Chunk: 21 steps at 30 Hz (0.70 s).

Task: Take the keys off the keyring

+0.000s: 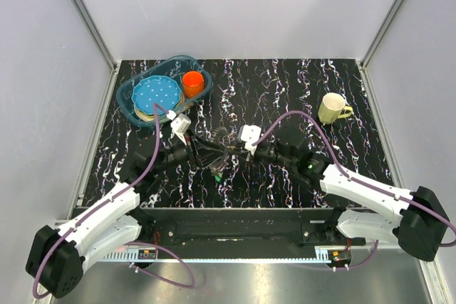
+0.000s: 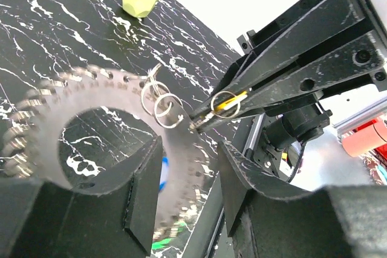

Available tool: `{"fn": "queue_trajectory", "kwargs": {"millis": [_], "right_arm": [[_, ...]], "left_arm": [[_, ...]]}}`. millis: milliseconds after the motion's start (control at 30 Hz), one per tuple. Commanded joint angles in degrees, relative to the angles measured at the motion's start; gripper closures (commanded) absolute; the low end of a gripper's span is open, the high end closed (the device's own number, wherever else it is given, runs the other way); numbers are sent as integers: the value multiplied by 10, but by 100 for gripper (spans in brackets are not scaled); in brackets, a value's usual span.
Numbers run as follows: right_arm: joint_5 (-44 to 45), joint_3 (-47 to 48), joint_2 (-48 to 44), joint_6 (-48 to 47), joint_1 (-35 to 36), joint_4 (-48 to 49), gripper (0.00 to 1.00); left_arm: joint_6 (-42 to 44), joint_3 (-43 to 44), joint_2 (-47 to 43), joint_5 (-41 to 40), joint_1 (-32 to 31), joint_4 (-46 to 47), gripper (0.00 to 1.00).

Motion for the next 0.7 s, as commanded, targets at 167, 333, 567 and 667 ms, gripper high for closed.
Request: {"fn": "queue_trajectory", "kwargs": {"millis": [167,333,567,667], "right_arm": [[-102,38,-33,-29,-1,-28,100],[-126,39,-45,-27,-1,-37,100],[-178,28,-81,-54,-1,-62,100],[-190,26,-89,-59,-1,-69,100]], "left_arm": [[112,4,-62,24,-30,32,56],[198,19,-95,38,-46,-29,55],[279,62,-61,116,-81,-127,55],[287,66,-51,119,-94,-128,55]]}}
